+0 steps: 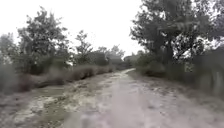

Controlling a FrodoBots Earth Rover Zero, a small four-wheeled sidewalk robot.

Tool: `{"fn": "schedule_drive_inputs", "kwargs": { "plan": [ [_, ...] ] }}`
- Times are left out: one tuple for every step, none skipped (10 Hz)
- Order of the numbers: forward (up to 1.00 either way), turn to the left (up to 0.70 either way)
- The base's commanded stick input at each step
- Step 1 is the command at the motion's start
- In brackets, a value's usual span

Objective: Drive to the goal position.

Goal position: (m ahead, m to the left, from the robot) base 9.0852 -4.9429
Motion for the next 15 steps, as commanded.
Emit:
{"fn": "schedule_drive_inputs", "kwargs": {
  "plan": [
    [0.7,0.0],
    [0.7,0.0],
    [0.7,0.0],
    [0.7,0.0],
    [0.7,0.0],
    [0.7,0.0],
    [0.7,0.0],
    [0.7,0.0],
    [0.7,0.0],
    [0.7,0.0],
    [0.7,0.0],
    [0.7,0.0],
    [0.7,0.0],
    [0.7,0.0],
    [0.7,0.0]
  ]
}}
